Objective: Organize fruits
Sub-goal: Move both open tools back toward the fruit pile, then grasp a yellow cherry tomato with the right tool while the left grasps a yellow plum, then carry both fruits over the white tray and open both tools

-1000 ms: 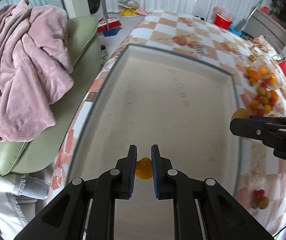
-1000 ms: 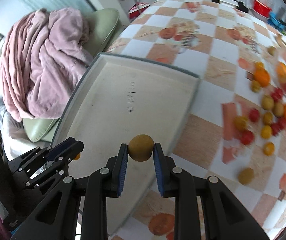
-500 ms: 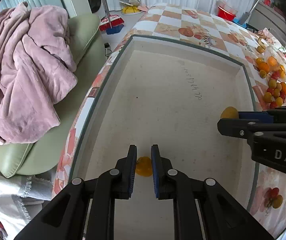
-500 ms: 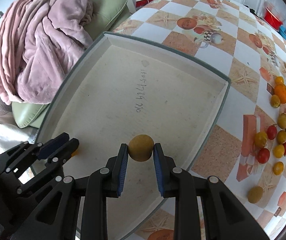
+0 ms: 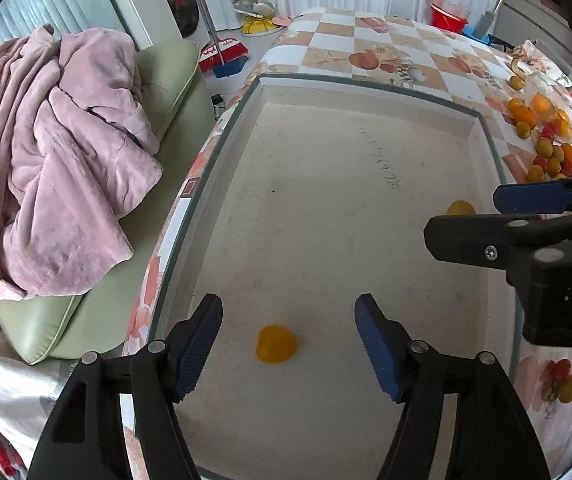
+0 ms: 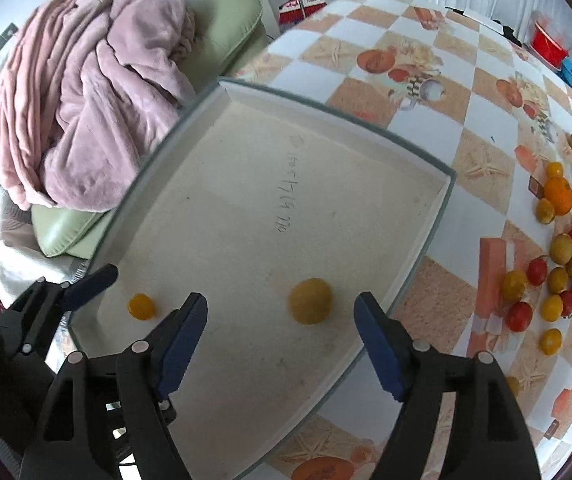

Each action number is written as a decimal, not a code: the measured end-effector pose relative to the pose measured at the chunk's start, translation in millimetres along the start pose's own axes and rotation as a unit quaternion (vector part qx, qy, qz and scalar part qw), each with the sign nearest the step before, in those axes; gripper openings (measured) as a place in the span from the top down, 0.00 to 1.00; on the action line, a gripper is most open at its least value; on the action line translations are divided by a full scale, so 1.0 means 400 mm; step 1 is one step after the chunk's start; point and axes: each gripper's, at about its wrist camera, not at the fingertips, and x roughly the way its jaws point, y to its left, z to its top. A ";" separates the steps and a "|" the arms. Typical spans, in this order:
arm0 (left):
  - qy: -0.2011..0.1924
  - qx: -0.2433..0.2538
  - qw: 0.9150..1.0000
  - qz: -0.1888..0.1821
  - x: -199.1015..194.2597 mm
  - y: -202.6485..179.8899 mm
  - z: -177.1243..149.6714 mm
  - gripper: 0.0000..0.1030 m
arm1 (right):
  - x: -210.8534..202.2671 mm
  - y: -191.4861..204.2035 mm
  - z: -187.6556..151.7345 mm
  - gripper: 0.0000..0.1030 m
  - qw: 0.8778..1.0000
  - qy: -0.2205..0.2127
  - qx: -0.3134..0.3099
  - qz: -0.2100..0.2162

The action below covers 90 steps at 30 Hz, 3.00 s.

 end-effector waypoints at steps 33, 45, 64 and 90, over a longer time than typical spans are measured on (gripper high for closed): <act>-0.025 0.136 0.985 -0.108 -0.097 -0.509 0.071 0.32 | -0.195 -0.526 -0.267 0.19 0.974 -0.035 0.210 -0.076; -0.023 0.136 0.985 -0.109 -0.023 -0.611 0.095 0.32 | -0.128 -0.566 -0.165 0.38 0.986 -0.019 0.164 -0.029; 0.001 0.117 0.986 -0.121 0.014 -0.644 0.105 0.71 | -0.143 -0.616 -0.194 0.79 0.987 -0.010 0.161 0.010; -0.024 0.112 0.978 -0.174 -0.095 -0.274 0.156 0.75 | -0.182 -0.348 -0.165 0.79 0.973 -0.068 0.222 0.000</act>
